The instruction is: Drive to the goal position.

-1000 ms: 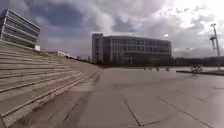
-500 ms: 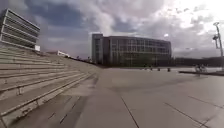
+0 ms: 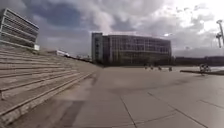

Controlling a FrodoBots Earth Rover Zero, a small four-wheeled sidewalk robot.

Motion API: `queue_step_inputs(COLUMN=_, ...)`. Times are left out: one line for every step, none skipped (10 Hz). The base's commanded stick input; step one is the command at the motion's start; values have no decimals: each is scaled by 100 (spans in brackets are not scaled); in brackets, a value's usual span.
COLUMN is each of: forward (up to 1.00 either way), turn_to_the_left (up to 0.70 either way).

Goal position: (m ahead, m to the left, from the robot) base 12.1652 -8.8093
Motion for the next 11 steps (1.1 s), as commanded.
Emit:
queue_step_inputs(forward=70, turn_to_the_left=0)
queue_step_inputs(forward=70, turn_to_the_left=0)
queue_step_inputs(forward=70, turn_to_the_left=0)
queue_step_inputs(forward=70, turn_to_the_left=0)
queue_step_inputs(forward=70, turn_to_the_left=0)
queue_step_inputs(forward=70, turn_to_the_left=0)
queue_step_inputs(forward=70, turn_to_the_left=0)
queue_step_inputs(forward=70, turn_to_the_left=0)
queue_step_inputs(forward=70, turn_to_the_left=0)
queue_step_inputs(forward=70, turn_to_the_left=0)
queue_step_inputs(forward=70, turn_to_the_left=0)
